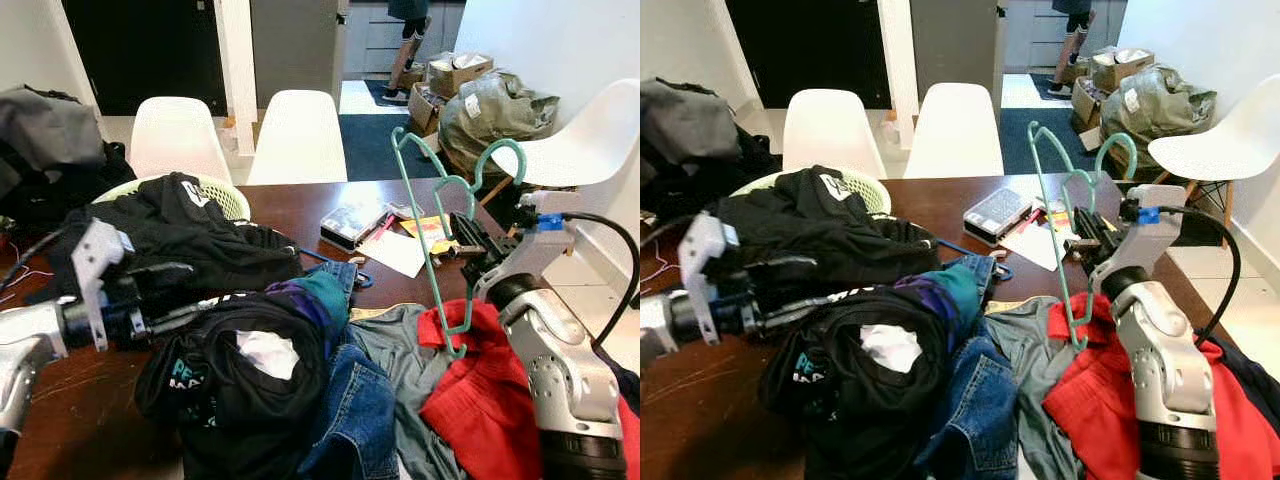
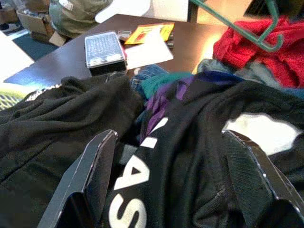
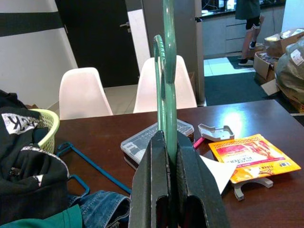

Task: Hang hanger

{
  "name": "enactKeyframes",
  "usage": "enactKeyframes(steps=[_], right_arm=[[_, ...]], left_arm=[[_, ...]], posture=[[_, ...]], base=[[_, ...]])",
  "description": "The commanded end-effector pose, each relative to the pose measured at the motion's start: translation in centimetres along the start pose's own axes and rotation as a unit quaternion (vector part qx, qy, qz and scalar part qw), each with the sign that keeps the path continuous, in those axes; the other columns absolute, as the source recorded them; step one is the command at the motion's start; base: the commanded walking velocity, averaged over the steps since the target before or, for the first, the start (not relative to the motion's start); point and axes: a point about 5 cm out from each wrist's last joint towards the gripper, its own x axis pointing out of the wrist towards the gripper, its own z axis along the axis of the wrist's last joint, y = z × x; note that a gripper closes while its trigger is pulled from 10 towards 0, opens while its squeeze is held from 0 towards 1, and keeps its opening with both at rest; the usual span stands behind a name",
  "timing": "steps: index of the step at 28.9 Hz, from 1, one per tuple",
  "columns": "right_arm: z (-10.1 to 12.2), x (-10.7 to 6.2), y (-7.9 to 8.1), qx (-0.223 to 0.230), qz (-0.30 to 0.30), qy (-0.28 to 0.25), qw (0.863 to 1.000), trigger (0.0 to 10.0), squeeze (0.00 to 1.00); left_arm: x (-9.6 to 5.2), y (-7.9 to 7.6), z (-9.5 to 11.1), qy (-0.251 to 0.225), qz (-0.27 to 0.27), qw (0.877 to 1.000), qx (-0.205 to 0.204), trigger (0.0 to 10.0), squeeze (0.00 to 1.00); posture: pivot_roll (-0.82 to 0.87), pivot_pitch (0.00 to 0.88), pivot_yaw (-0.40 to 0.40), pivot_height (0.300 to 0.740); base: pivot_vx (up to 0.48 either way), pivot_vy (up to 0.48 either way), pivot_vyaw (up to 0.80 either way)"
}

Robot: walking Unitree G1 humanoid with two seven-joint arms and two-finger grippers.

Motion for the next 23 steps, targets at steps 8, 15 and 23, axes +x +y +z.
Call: enactKeyframes(steps=[8, 15, 23], right_arm=[[0.2, -0.2, 0.4, 0.001, 0.004, 0.003, 1.0, 10.0, 0.0], [0.2, -0.2, 0.4, 0.003, 0.004, 0.004, 1.0, 10.0, 0.0], [0.1, 0.0, 0.6, 0.008, 0.002, -0.001, 1.0, 10.0, 0.0]], left_arm=[[0.9, -0.3, -1.2, 0.063, -0.036, 0.996, 0.059, 10.0, 0.0], [1.1, -0.6, -1.9, 0.088, -0.055, 0.992, 0.074, 10.0, 0.0], [0.9, -0.1, -1.8, 0.092, -0.059, 0.99, 0.091, 6.5, 0.0]], posture=[[-0.05, 0.0, -0.023, 0.74], [-0.04, 0.0, -0.02, 0.74], [-0.03, 0.0, -0.009, 0.74]], base=[[0.0, 0.0, 0.0], [0.0, 0.0, 0.0], [0.0, 0.0, 0.0]])
